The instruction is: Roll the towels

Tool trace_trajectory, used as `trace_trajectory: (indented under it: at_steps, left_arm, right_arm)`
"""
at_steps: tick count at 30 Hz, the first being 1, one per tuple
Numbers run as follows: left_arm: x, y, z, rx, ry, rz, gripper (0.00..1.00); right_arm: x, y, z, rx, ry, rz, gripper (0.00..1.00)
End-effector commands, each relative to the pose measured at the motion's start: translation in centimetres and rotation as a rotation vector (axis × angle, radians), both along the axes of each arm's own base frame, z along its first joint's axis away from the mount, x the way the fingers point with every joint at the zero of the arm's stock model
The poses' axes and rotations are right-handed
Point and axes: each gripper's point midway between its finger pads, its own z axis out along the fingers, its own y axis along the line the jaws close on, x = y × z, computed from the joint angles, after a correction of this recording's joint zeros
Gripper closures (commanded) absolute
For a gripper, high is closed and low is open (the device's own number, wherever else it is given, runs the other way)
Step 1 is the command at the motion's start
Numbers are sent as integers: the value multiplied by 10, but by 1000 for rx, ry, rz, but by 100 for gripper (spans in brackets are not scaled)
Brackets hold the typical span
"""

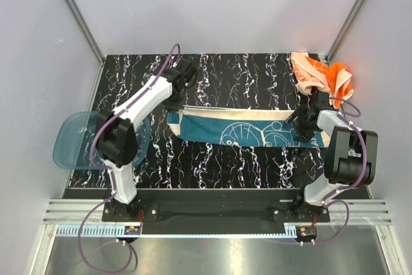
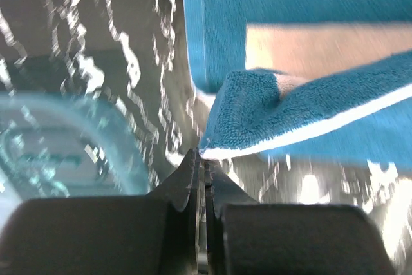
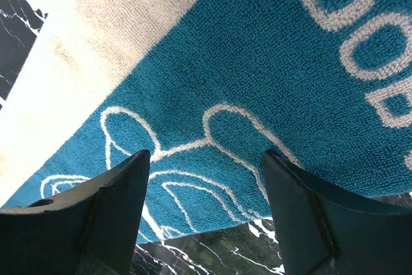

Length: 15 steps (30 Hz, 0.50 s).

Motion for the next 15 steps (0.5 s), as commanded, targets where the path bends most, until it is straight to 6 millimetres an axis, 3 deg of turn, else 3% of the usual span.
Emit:
trace_trajectory:
  at_steps: [1,10,15]
  left_arm:
    - [-42,13,36,46,4,-18,100]
    - [-140,10,61,133,99,-17,100]
    - [-176,-10,65,28,144,-3,93]
  right_arm:
    - [-4,2,-18,-1,33,42,22]
    - [-13,4,-20,-4,43,58,20]
    - [-13,5,-21,5,50,64,20]
